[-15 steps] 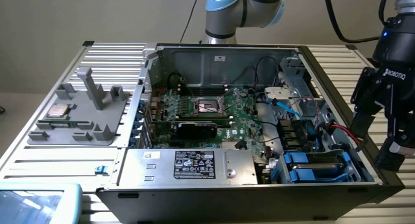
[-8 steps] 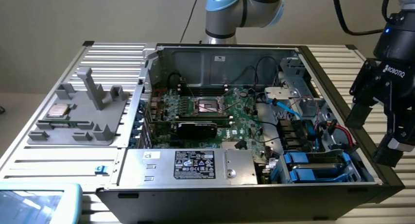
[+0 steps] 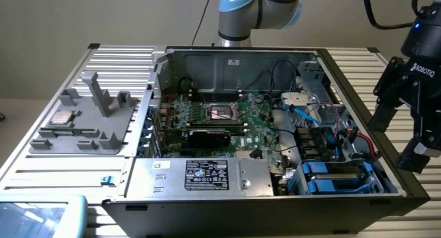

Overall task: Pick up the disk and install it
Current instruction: 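Insert the first disk wire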

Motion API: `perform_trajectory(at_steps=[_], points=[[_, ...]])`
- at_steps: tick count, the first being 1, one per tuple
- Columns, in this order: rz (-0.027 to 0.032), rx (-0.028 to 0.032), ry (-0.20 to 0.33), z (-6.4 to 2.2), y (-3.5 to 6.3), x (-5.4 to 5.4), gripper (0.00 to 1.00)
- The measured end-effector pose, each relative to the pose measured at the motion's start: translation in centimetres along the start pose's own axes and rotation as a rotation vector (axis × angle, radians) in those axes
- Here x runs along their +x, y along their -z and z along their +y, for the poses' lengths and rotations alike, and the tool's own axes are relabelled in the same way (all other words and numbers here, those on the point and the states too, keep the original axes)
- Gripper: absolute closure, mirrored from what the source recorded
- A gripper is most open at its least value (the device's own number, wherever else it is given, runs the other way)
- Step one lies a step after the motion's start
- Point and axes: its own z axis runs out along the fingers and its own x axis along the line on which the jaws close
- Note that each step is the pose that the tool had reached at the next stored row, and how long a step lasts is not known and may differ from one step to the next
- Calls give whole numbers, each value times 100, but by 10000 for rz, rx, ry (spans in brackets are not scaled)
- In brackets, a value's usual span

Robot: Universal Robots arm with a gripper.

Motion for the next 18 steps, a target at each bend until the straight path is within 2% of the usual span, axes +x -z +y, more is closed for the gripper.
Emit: perform_trajectory(at_steps=[2, 5, 9, 11, 13, 16, 17, 18], points=[[77, 3, 2, -2, 14, -13, 1], [281, 49, 23, 10, 12, -56, 1], [483, 96, 43, 34, 4, -137, 1], [604, 120, 54, 46, -4, -176, 1], [777, 164, 73, 57, -11, -208, 1], [1146, 260, 113, 70, -23, -250, 1], [1224, 283, 123, 73, -27, -258, 1], [1249, 291, 126, 73, -27, -258, 1]])
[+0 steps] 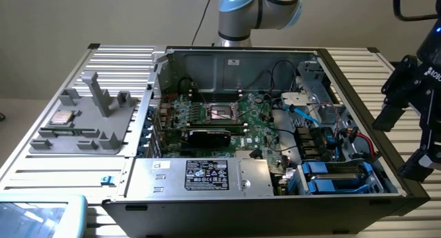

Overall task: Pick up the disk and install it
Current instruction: 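Insert the first disk wire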

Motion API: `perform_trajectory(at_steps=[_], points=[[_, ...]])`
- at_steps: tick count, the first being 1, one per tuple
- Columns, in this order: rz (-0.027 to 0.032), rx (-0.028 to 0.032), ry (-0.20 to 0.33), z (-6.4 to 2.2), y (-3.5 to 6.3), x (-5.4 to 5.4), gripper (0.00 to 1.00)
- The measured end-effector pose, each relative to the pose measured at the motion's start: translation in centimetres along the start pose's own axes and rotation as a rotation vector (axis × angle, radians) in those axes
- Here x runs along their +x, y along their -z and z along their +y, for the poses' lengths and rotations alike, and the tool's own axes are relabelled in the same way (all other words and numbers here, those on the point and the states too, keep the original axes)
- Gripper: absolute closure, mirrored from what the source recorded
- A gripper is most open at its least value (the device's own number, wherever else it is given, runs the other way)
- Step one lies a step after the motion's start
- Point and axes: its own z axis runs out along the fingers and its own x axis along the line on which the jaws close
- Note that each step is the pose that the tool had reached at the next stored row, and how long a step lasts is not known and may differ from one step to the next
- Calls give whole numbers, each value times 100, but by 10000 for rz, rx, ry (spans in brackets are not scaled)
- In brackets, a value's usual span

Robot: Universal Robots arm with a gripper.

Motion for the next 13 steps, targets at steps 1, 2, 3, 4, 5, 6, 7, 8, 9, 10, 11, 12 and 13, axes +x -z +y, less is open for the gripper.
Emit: perform_trajectory(at_steps=[1, 2, 3, 4, 5, 6, 7, 8, 9, 10, 11, 12, 13], points=[[1, 0, 0, 0, 0, 0, 1], [2, 0, 0, 0, 0, 0, 1], [1, -1, 0, 0, 0, 0, 1], [1, -1, 0, 0, 0, 0, 1], [0, -1, 0, 0, 0, 0, 1], [2, 0, 0, 0, 0, 0, 1], [1, -1, 0, 0, 0, 0, 1], [1, -1, 0, 0, 0, 0, 1], [0, -1, 0, 0, 0, 0, 1], [1, -1, 0, 0, 0, 0, 1], [1, 0, 0, 0, 0, 0, 1], [1, -1, 0, 0, 0, 0, 1], [1, -1, 0, 0, 0, 0, 1]])
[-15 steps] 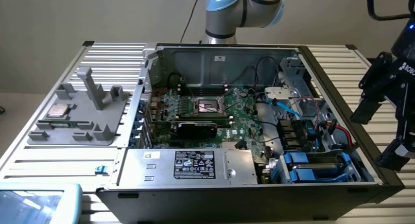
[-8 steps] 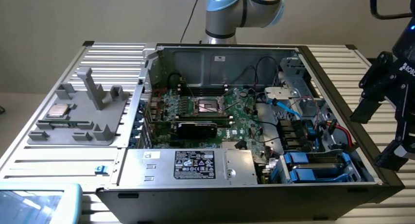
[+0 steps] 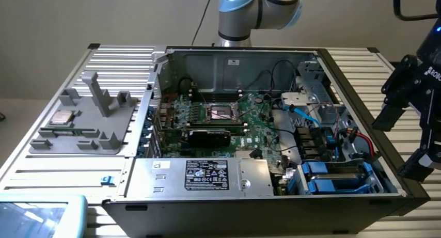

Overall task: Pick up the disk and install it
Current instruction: 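Insert the first disk wire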

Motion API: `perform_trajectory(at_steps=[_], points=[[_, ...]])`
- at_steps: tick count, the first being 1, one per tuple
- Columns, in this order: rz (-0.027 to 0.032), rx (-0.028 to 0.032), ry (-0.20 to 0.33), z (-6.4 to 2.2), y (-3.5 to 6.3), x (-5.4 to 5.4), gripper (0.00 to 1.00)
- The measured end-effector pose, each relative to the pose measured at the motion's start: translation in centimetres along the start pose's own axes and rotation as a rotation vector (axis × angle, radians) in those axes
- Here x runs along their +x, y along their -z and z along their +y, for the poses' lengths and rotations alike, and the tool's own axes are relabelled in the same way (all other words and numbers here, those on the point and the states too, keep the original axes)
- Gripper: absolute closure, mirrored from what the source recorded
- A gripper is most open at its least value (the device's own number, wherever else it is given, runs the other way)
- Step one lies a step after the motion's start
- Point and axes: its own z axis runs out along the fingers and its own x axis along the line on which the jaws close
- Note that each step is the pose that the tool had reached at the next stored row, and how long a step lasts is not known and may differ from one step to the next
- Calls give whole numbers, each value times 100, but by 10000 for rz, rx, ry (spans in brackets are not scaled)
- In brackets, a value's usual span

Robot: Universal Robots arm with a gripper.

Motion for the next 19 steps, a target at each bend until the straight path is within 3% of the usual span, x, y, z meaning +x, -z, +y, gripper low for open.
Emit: perform_trajectory(at_steps=[4, 8, 17, 19], points=[[1, -7, 7, -25, -7, -15, 1], [-3, -69, 209, -26, -20, -70, 1], [-79, -417, 1747, -26, -38, -68, 1], [-89, -446, 1878, -32, -39, -70, 1]])
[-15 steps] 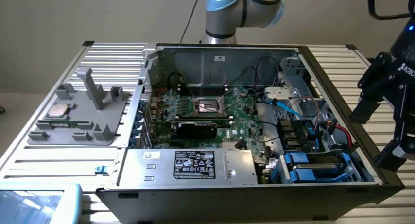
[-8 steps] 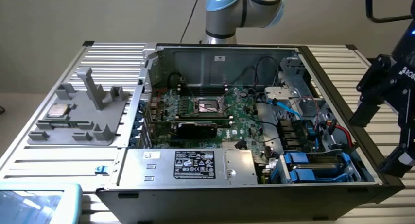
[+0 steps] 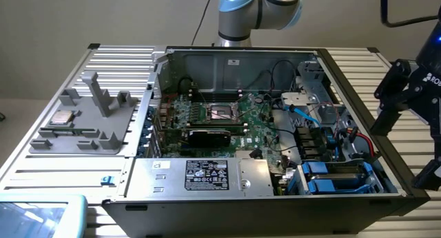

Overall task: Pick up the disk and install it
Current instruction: 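Insert the first disk wire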

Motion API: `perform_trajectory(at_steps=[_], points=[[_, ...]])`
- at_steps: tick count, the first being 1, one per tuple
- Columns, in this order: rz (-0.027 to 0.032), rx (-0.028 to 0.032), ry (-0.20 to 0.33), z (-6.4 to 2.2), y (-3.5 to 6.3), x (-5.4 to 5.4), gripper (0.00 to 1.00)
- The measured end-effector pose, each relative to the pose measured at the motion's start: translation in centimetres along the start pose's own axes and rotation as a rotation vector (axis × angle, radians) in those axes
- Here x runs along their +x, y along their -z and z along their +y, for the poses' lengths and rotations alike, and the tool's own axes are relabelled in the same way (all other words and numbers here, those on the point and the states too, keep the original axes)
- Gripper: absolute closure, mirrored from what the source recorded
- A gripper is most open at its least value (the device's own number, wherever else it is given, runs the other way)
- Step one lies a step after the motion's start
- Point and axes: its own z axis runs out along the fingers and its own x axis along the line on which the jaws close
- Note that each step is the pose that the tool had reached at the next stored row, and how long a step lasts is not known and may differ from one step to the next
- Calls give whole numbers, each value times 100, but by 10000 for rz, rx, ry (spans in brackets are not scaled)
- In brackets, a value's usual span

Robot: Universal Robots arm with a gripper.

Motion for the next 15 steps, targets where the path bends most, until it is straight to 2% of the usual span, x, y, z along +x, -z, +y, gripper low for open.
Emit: perform_trajectory(at_steps=[5, 6, 7, 11, 12, 15], points=[[-32, -169, 747, -13, -8, 0, 1], [-9, -206, 917, -14, -14, 1, 1], [75, -233, 1062, -16, -19, 2, 1], [543, -309, 1530, -37, -38, 5, 1], [633, -321, 1611, -44, -45, 4, 1], [657, -362, 1828, -65, -60, -14, 1]])
